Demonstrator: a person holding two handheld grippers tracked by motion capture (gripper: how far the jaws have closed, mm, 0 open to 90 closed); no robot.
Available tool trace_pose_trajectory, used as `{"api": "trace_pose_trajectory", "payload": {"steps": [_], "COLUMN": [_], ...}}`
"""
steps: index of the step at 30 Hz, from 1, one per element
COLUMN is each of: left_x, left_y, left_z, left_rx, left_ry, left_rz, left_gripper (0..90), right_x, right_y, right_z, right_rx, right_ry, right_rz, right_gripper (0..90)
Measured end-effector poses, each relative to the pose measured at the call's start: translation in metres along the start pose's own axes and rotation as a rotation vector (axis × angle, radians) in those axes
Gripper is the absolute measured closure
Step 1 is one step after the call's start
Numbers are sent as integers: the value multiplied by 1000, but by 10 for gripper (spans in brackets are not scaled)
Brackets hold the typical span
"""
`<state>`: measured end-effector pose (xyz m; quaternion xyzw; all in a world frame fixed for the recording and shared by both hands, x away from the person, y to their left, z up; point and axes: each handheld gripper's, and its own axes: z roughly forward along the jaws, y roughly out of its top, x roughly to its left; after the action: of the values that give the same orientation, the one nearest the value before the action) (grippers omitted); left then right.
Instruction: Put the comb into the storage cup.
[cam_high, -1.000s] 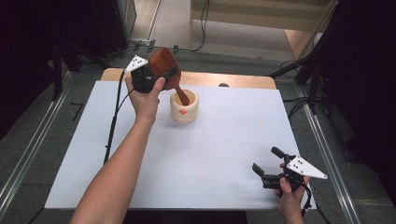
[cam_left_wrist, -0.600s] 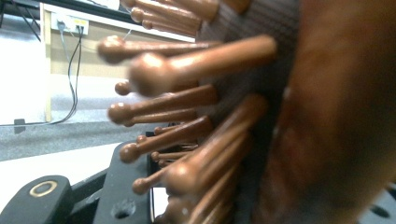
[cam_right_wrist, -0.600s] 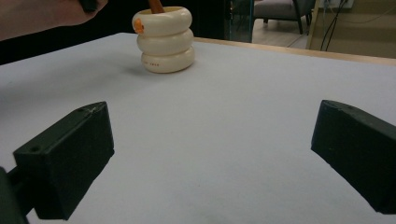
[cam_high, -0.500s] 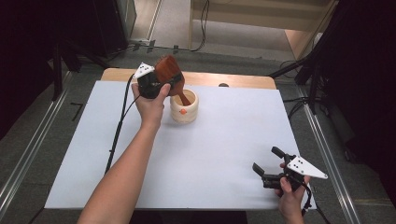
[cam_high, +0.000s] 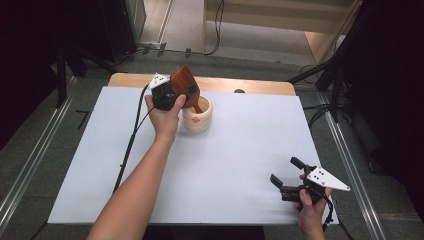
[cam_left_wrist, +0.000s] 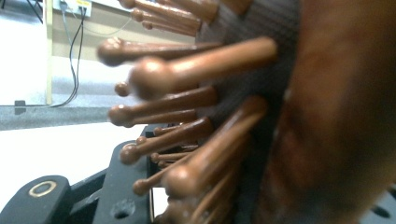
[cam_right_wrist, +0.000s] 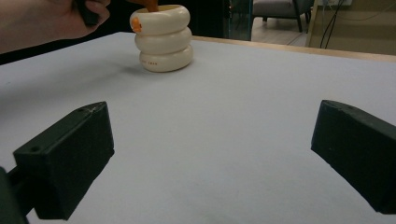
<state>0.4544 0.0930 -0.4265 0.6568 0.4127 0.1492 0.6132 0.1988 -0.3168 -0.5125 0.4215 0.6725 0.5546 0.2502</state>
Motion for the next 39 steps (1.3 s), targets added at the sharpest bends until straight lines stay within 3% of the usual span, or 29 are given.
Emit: {"api": "trace_pose_trajectory", "payload": {"steps": [10, 17, 22, 27, 29, 37, 39], "left_x": [2, 14, 15, 17, 17, 15, 14], "left_y": [-5, -5, -5, -5, -4, -2, -2], "left_z": [5, 5, 4, 3, 3, 0, -1], "left_rx": [23, 40, 51, 70, 80, 78, 85], "left_ry": [4, 13, 10, 47, 66, 35, 31], "left_rz": [-18, -67, -68, -55, -44, -35, -22], "left_gripper": [513, 481, 463, 430, 371, 137, 118], "right_x": [0, -1, -1, 0, -1, 0, 0], "right_y": [0, 0, 0, 0, 0, 0, 0], "right_z": [1, 2, 2, 2, 2, 2, 2], "right_rx": [1, 3, 4, 7, 5, 6, 5], "right_ry": [-3, -2, -1, -2, -1, 1, 0], "right_rz": [-2, -1, 1, -1, 1, 0, 0], "right_gripper": [0, 0, 0, 0, 0, 0, 0]}}
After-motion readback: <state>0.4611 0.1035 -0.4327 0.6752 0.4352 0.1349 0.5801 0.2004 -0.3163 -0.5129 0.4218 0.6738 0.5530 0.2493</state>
